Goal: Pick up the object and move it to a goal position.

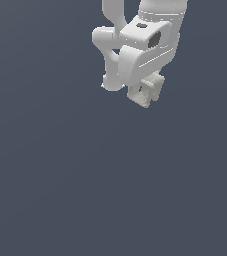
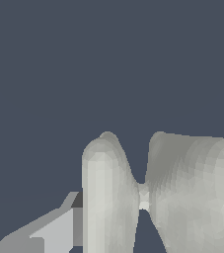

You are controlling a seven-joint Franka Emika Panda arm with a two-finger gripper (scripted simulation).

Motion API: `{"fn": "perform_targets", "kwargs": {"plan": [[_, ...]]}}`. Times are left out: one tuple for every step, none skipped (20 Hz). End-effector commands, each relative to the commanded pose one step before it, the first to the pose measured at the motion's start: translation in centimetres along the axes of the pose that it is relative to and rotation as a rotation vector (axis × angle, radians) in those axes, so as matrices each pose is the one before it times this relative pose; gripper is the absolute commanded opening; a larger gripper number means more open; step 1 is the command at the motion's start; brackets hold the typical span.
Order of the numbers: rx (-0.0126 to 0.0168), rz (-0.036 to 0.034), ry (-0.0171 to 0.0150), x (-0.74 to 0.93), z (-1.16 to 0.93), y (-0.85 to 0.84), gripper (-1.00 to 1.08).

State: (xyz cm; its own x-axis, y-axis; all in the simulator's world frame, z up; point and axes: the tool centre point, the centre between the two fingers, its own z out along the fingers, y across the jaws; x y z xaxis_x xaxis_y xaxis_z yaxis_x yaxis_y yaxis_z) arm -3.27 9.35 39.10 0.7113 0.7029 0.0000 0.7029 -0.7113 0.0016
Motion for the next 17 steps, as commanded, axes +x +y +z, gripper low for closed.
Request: {"fn": "perform_targets", "kwargs": {"plan": [[0.00106,-0.00005,-0.00071,-0.647,-2.203,-0.695,-1.00],[0.00045,0.00009,0.00052,-0.224,-0.794,-0.200,-1.00],[0.00000,0.00000,0.00000,-0.182,-0.731,-0.203,-1.00],[0.00000,0.00000,0.00000,-0.164,-0.670,-0.184,-1.00],[0.00000,0.00000,0.00000,-0.148,-0.610,-0.166,-1.00],[0.00012,0.00043,0.00020,-0.156,-0.555,-0.123,-1.00],[0.00000,0.00000,0.00000,-0.117,-0.491,-0.132,-1.00],[0.00000,0.00000,0.00000,-0.102,-0.432,-0.114,-1.00],[0.00000,0.00000,0.00000,-0.085,-0.373,-0.096,-1.00],[0.00000,0.00000,0.00000,-0.069,-0.314,-0.078,-1.00],[0.00003,0.00048,0.00010,-0.071,-0.260,-0.037,-1.00],[0.00000,0.00000,0.00000,-0.034,-0.198,-0.042,-1.00],[0.00000,0.00000,0.00000,-0.017,-0.141,-0.024,-1.00],[0.00000,0.00000,0.00000,0.001,-0.083,-0.006,-1.00],[-0.00009,0.00068,-0.00004,-0.002,-0.027,0.040,-1.00],[0.00000,0.00000,0.00000,0.031,0.025,0.027,-1.00],[0.00000,0.00000,0.00000,0.015,0.021,0.014,-1.00]]}}
